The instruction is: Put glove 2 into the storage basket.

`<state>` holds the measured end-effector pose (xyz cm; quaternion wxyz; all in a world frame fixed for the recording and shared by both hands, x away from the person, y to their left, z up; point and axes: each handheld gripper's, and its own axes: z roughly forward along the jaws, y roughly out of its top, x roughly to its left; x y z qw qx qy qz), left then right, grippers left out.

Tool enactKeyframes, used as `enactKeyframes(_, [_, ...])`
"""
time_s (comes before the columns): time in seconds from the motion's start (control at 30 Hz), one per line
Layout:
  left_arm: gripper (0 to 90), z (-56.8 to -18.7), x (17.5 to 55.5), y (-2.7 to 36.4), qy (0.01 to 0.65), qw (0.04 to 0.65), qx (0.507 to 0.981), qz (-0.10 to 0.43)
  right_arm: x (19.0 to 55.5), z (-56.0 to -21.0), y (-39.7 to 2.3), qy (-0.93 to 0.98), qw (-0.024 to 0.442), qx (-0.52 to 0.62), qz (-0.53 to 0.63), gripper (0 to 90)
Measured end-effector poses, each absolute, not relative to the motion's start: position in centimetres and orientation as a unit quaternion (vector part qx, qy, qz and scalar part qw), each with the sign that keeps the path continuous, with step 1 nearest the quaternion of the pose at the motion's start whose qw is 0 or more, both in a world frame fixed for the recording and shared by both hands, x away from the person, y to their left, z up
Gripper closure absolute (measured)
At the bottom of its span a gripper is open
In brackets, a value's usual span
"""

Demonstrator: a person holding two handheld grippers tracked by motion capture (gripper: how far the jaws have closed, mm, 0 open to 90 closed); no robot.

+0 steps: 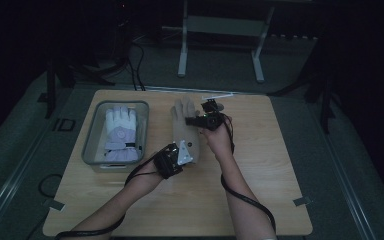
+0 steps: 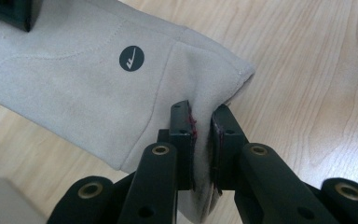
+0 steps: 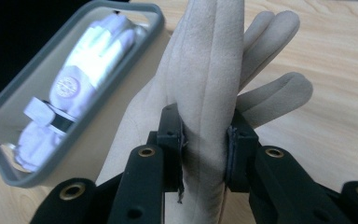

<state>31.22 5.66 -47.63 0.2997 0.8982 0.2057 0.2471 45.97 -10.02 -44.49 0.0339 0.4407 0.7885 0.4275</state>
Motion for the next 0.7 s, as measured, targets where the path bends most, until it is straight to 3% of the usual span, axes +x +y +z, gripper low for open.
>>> enactKeyframes(0.7, [81.9,-45.4,29.7,12.7,0.240,0.288,0.887,0.269,45.9,-42.0,-2.7,0.800,0.009,0.403,0.445,72.5])
